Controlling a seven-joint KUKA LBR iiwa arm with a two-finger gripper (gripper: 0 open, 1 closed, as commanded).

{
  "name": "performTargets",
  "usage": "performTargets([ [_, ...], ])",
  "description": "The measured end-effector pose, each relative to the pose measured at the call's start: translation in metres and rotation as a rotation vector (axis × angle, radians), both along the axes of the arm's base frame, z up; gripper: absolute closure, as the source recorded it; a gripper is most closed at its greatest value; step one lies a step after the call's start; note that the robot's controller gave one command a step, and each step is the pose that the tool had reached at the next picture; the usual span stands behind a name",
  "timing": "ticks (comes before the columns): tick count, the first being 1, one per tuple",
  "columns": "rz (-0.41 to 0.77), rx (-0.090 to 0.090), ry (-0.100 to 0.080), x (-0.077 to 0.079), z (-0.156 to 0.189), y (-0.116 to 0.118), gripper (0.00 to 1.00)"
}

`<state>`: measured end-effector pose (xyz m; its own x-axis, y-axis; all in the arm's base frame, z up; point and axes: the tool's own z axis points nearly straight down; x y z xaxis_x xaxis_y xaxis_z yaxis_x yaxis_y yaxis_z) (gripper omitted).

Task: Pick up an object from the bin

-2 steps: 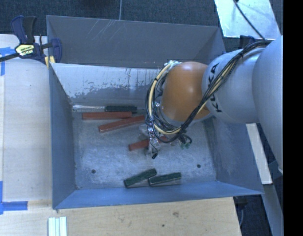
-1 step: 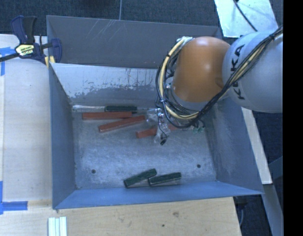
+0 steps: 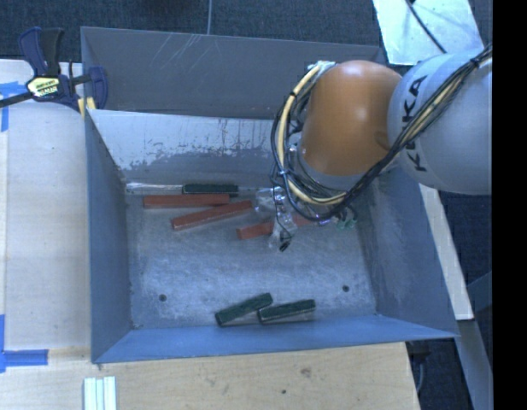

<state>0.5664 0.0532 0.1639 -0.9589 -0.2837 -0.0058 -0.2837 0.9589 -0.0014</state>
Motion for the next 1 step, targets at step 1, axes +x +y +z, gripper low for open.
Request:
performTargets([
  [1, -0.001, 0.000, -0.001, 0.0015, 0.0224, 0.0001, 1.00],
])
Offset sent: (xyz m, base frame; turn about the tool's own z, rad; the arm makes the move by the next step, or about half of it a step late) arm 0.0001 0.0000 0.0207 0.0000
